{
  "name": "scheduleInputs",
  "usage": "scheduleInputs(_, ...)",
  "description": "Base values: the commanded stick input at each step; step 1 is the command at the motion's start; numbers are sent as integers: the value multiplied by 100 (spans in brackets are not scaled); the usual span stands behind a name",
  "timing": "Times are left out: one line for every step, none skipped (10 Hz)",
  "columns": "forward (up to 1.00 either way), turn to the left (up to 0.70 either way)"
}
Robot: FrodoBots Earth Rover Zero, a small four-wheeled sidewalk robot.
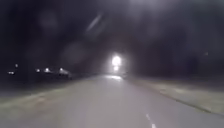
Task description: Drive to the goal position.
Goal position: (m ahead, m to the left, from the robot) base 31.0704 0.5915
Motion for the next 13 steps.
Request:
scheduleInputs(100, 0)
scheduleInputs(100, 0)
scheduleInputs(100, 2)
scheduleInputs(100, 6)
scheduleInputs(100, 9)
scheduleInputs(100, 10)
scheduleInputs(100, 10)
scheduleInputs(100, 5)
scheduleInputs(100, 5)
scheduleInputs(100, 5)
scheduleInputs(100, 5)
scheduleInputs(100, 5)
scheduleInputs(100, 5)
